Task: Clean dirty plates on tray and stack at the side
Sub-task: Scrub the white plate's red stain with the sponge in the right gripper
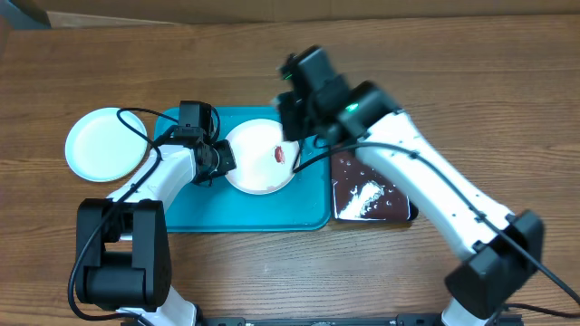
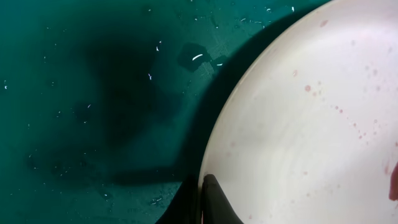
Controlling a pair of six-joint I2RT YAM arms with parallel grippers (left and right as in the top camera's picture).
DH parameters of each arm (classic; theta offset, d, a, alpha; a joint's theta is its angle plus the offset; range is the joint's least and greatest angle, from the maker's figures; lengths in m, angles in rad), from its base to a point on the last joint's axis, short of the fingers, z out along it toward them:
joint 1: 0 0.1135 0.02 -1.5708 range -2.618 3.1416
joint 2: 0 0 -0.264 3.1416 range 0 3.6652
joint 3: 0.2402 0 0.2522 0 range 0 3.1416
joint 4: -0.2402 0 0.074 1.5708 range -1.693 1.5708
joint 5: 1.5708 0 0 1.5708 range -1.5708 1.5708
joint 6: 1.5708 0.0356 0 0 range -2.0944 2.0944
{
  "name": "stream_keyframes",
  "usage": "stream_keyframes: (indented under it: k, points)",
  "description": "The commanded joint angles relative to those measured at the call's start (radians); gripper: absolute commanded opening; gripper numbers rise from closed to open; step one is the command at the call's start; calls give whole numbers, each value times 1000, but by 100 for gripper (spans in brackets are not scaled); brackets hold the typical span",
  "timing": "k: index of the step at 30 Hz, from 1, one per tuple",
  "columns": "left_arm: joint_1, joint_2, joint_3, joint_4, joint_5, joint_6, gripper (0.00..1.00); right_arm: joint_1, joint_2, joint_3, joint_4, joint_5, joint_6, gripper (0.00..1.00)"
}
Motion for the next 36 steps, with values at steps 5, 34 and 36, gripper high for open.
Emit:
stream_keyframes:
  k: [5, 34, 36]
  points:
    - [-6, 18, 12, 3, -3, 11, 4, 47, 142, 14, 38, 166, -2, 4]
    - [-6, 18, 12, 4, -3, 11, 4, 40, 454, 7, 90, 24, 110, 4]
    - [-6, 18, 12, 5, -3, 11, 4, 41, 454, 7, 90, -61, 110, 4]
